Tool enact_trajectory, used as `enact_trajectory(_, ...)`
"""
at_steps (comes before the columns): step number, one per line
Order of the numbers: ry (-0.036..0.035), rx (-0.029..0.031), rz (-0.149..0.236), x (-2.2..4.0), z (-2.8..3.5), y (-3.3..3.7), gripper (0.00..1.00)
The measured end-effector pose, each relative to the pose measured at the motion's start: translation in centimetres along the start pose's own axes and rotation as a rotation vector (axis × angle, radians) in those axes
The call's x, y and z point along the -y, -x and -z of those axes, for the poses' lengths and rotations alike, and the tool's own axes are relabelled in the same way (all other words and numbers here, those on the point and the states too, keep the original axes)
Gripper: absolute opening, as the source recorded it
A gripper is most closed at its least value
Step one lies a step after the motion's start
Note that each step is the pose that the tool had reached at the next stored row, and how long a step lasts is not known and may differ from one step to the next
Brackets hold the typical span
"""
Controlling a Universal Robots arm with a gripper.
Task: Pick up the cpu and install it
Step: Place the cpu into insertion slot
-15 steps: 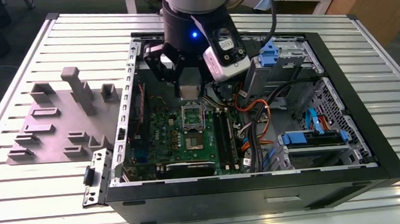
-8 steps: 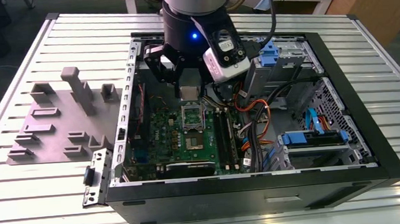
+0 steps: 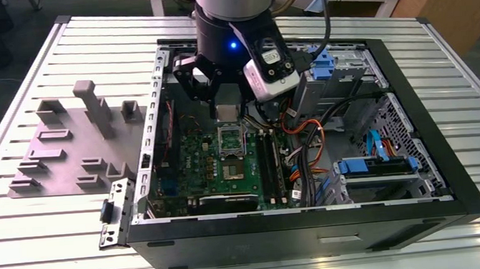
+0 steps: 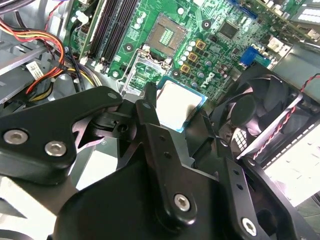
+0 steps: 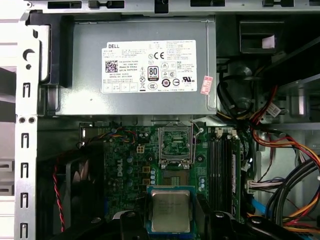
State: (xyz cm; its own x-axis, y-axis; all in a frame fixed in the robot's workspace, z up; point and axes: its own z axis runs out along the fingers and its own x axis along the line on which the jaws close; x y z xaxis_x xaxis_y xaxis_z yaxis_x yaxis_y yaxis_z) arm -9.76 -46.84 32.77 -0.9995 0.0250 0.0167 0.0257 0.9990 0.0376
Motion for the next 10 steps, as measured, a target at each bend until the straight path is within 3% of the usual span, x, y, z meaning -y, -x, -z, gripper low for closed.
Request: enact_trajectory(10,0.0001,0.0000,0.000,0.01,-0.31,0.01,0.47)
